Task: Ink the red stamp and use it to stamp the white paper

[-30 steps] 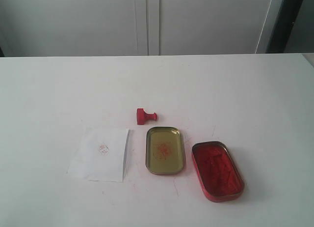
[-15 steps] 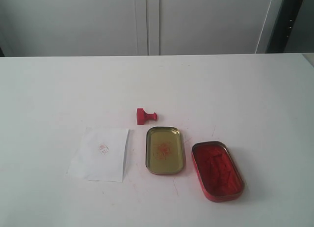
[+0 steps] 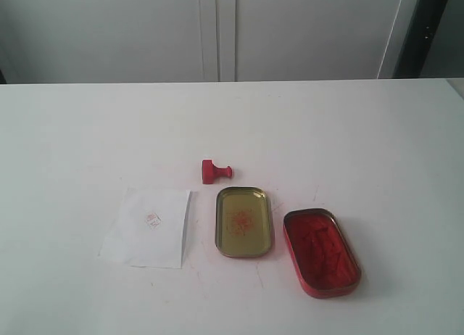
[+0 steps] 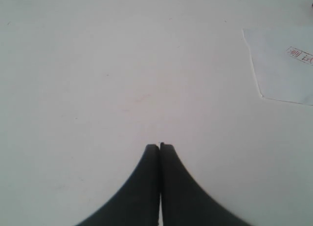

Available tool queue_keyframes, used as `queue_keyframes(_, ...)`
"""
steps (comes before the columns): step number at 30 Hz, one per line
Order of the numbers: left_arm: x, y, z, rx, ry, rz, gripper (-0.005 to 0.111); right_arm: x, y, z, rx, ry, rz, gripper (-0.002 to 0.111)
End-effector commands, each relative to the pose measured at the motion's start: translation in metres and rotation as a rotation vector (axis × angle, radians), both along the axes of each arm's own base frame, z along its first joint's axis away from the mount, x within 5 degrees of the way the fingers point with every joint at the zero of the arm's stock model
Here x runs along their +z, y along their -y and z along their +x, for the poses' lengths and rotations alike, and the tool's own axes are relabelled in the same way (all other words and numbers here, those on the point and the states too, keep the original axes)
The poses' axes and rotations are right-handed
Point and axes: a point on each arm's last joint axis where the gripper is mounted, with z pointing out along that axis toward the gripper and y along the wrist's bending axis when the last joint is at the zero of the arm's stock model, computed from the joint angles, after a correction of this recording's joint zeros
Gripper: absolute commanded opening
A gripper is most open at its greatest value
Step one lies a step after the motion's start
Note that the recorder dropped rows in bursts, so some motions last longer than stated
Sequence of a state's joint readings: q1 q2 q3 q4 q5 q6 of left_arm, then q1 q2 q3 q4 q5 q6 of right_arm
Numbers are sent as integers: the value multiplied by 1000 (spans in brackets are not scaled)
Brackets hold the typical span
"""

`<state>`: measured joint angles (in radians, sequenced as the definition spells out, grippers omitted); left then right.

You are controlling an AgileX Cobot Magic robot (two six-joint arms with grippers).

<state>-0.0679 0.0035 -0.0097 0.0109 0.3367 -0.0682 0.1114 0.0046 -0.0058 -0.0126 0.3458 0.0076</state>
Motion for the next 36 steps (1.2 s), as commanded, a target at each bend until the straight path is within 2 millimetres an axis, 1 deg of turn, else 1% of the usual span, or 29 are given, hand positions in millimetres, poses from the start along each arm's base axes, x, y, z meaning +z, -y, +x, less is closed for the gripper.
queue_keyframes(1, -4, 0, -1, 1, -21, -2, 0, -1, 0, 0, 0, 3, -6, 0)
queue_keyframes(10, -4, 0, -1, 1, -21, -2, 0, -1, 0, 0, -2, 3, -6, 0)
queue_keyframes(14, -4, 0, -1, 1, -21, -2, 0, -1, 2, 0, -29, 2, -6, 0)
queue_keyframes(36, -4, 0, -1, 1, -21, -2, 0, -1, 2, 0, -29, 2, -6, 0)
